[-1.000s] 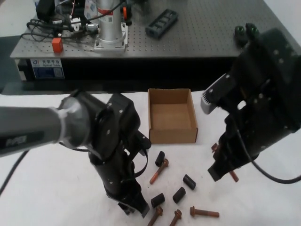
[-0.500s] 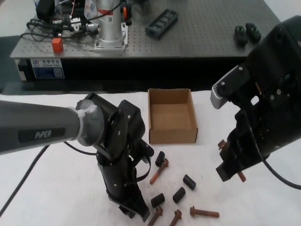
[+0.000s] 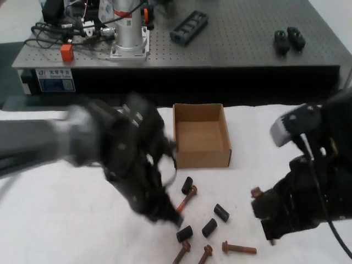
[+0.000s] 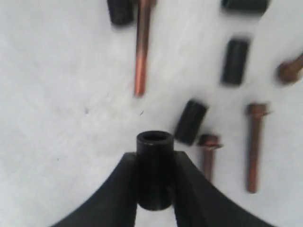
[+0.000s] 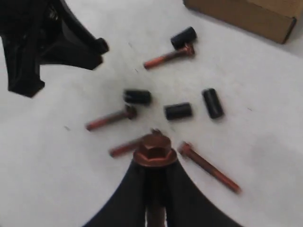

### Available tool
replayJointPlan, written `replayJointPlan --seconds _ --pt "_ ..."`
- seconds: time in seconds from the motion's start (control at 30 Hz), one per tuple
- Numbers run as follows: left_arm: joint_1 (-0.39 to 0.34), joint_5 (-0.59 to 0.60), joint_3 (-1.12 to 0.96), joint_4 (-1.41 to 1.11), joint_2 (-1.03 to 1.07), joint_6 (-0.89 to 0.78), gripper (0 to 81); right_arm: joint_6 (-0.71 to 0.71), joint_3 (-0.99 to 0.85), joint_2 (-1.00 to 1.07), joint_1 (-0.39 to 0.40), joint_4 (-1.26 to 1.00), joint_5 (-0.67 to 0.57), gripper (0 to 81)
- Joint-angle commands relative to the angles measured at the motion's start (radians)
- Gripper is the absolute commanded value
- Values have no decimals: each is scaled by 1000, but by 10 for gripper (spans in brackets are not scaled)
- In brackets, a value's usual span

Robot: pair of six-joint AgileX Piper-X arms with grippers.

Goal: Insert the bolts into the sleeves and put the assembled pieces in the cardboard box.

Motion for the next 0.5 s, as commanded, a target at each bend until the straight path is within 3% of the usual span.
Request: replayJointPlan --seconds 0.0,0.2,0.37,0.47 --pt "-2 81 72 -138 -105 -81 7 251 104 -77 3 -359 -177 10" --pt "-2 354 316 -540 -353 -184 7 578 204 -61 3 -967 -211 10" --pt "-2 512 354 -636 -391 -220 7 687 205 -8 8 -1152 -214 10" --pt "-2 524 354 -651 -391 -230 7 688 205 19 31 -1190 -240 10"
